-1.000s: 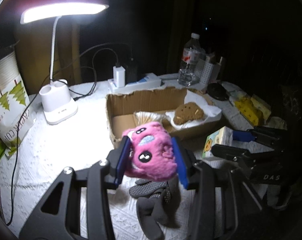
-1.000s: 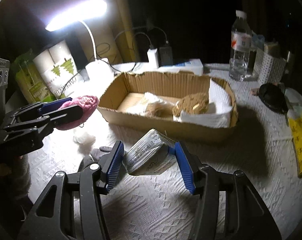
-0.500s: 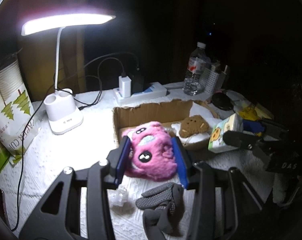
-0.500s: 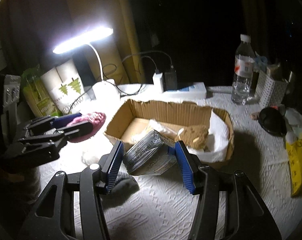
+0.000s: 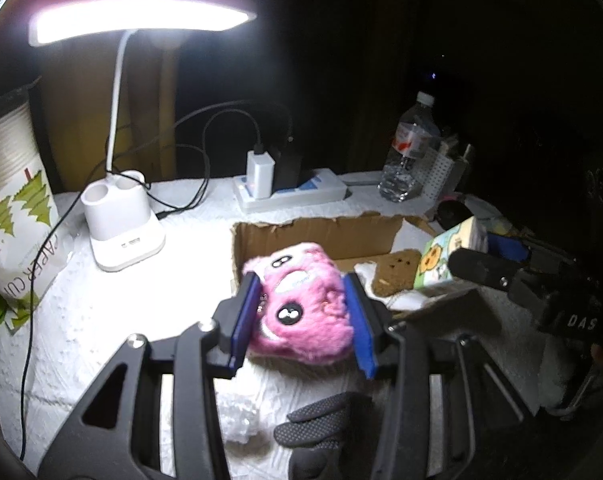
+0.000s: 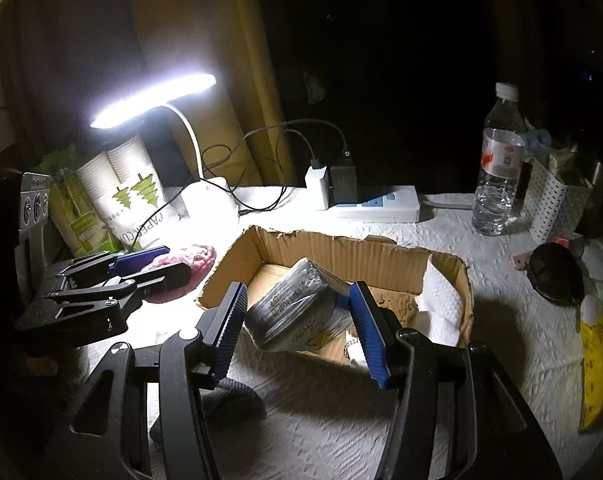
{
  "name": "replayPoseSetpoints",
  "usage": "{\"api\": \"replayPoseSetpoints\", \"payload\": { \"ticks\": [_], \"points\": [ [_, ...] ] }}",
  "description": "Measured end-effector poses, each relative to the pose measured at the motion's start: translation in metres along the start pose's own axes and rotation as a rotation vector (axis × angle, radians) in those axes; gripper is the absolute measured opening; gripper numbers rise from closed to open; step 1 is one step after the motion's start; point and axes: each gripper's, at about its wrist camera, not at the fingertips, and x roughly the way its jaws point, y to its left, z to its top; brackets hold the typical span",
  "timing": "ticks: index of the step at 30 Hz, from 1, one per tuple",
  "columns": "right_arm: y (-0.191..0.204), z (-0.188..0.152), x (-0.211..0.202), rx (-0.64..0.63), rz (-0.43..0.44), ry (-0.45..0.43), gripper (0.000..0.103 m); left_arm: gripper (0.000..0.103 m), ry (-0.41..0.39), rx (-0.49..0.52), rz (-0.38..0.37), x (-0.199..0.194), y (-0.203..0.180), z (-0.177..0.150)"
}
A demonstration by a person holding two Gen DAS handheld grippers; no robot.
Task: Organize soft objects
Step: 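Carry the pink plush toy with the left tool while the right tool carries the tissue pack into the box, then open both tools to release the plush toy and tissue pack into the box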
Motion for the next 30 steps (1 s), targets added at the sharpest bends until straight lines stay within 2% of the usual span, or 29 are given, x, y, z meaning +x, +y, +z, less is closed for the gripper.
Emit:
{"api": "replayPoseSetpoints", "payload": {
  "ticks": [16,21,23,30],
  "points": [
    [-0.022,-0.009,0.073,0.046,0.074,0.124,0.056,0.044,0.107,-0.014,0.016,0.061,0.007,-0.004],
    [-0.024,-0.014,0.090,0.054,0.069,0.159,0.056,0.045,0.147,-0.011,0.025,0.074,0.006,-0.004],
    [-0.025,-0.016,0.091,0.058,0.064,0.160,0.057,0.052,0.153,-0.009,0.028,0.075,0.006,-0.004],
    [-0.030,-0.015,0.085,0.070,0.032,0.149,0.062,0.065,0.130,-0.005,0.027,0.067,0.003,-0.003]
  ]
}}
